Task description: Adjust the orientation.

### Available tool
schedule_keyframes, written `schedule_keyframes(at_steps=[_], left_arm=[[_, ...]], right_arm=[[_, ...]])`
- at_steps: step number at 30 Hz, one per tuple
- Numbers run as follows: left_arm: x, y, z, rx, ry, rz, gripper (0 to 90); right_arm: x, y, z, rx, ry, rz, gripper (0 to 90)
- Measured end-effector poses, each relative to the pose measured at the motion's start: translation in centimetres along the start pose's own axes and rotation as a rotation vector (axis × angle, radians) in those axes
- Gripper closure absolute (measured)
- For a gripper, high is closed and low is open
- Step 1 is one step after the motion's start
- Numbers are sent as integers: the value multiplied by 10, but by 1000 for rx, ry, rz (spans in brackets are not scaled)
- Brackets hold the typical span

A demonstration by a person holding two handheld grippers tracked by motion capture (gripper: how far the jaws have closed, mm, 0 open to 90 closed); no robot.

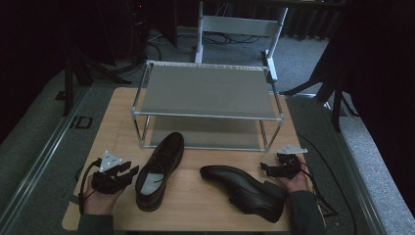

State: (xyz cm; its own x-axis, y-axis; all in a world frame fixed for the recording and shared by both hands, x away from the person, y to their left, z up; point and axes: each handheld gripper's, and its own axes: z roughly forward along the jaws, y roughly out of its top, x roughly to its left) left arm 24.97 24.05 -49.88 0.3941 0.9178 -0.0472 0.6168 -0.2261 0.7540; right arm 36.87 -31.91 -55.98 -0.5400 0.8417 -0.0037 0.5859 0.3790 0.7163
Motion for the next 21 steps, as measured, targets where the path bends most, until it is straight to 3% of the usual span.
schedule_keyframes(at_steps=[8,14,21], left_arm=[[8,-22,23,101,-39,-36,759],[0,-28,29,132,-55,-22,827],[-7,-31,32,144,-71,-3,855]], right_arm=[[0,0,0,0,0,-1,117],[0,0,0,0,1,-3,119],[-1,0,-1,-15,-11,9,205]])
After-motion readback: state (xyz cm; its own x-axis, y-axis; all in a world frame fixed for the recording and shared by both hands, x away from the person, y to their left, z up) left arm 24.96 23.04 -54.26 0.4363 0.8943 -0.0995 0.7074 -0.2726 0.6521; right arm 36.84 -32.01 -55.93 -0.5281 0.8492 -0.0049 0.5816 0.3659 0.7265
